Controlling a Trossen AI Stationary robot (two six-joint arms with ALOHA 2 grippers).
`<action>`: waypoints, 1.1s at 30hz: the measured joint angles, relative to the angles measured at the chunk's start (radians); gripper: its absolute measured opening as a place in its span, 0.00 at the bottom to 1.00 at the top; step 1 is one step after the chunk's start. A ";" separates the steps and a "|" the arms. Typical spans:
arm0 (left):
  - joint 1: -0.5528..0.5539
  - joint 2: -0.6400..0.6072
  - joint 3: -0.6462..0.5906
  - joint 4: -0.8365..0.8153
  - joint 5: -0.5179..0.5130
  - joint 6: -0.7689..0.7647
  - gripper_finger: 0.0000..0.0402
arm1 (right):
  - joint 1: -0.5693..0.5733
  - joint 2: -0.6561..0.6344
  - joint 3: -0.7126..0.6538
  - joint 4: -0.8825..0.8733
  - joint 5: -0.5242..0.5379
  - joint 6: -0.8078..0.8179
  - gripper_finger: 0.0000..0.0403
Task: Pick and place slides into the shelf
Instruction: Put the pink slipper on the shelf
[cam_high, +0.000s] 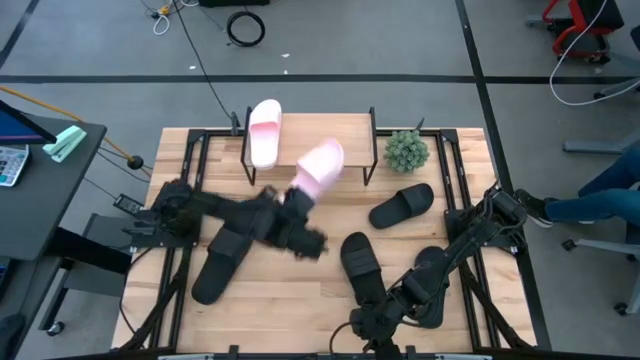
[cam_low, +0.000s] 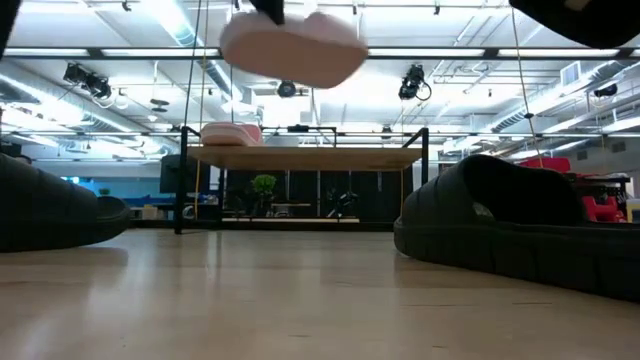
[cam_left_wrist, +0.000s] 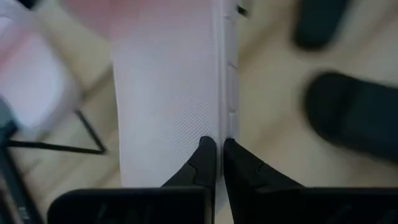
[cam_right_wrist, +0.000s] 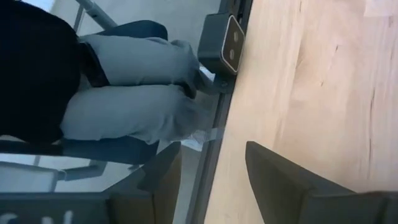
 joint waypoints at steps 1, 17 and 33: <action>0.035 0.000 0.000 0.000 -0.009 0.013 0.05 | -0.001 0.000 0.000 -0.001 0.001 0.000 0.46; 0.401 0.031 -0.001 0.093 0.004 0.062 0.07 | -0.002 0.000 0.000 -0.022 0.025 -0.014 0.46; 0.507 0.146 -0.005 0.127 0.079 0.123 0.09 | -0.008 0.000 0.000 -0.022 0.045 -0.016 0.46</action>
